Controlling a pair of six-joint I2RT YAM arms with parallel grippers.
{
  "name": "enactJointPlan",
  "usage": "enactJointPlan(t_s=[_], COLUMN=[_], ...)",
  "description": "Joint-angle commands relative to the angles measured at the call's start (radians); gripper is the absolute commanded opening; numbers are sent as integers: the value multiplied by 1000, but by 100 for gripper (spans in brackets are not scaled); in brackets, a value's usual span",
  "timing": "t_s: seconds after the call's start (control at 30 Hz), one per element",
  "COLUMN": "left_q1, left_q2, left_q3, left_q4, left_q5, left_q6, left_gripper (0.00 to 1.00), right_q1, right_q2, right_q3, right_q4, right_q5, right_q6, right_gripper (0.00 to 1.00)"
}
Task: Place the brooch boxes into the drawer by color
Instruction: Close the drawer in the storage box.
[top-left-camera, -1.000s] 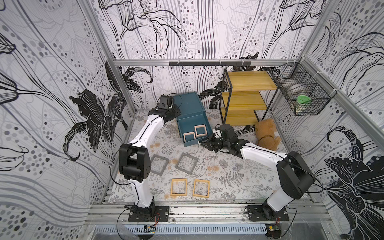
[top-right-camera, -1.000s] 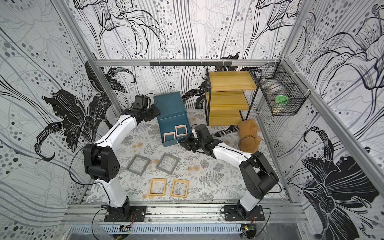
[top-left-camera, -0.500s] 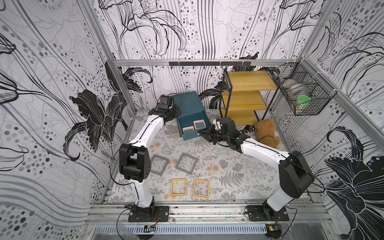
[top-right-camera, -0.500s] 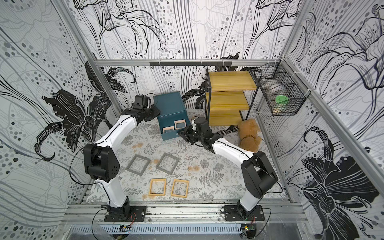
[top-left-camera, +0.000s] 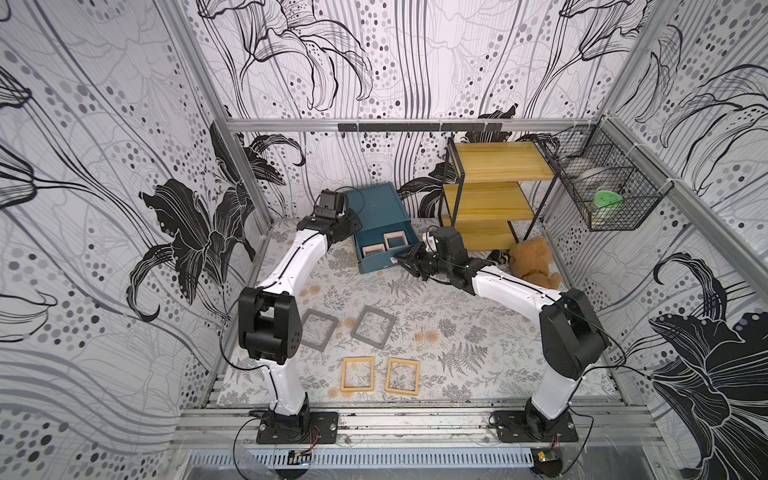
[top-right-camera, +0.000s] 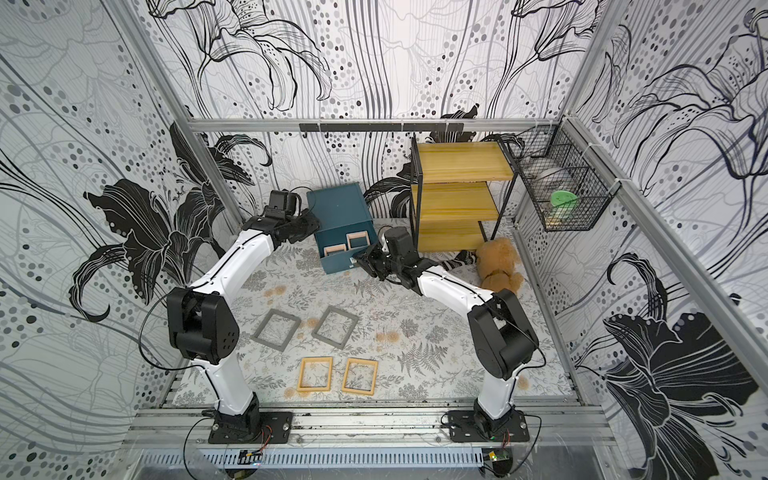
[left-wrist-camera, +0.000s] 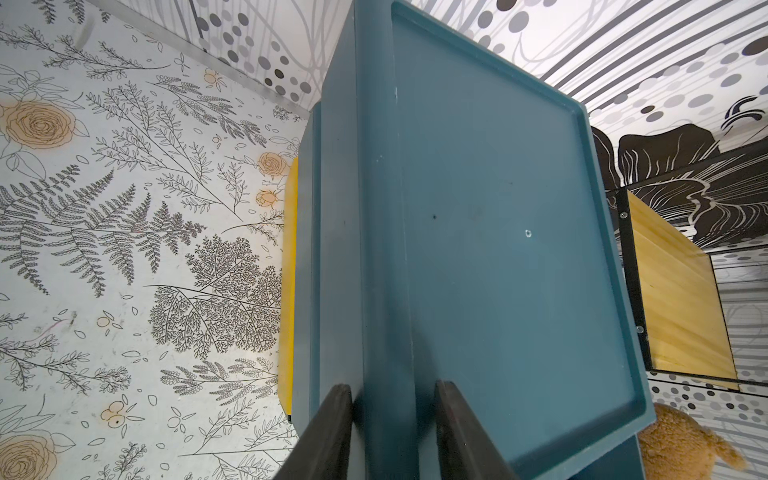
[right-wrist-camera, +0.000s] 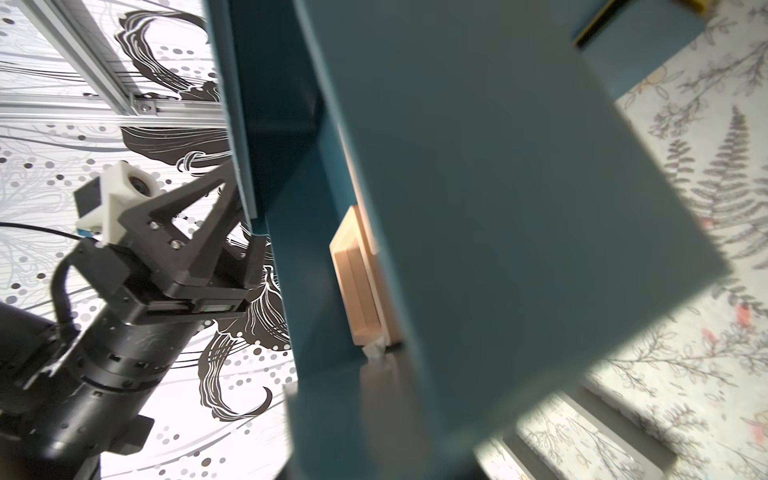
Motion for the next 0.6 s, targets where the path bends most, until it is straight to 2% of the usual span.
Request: enactJointPlan(t_s=[0.0, 0.57], left_q1=[5, 5], left_q2=[-11, -3], left_q3=[-9, -1], left_q4=[-14, -14], left_q5=[7, 13], left_q6=[4, -1], left_gripper=[37, 37], right_q1=[-9, -30], right_q2=[35, 143], right_q3=[37, 152], right_q4=[36, 68], right_q5=[17, 45], right_q6=[-21, -21], right_gripper=[35, 35])
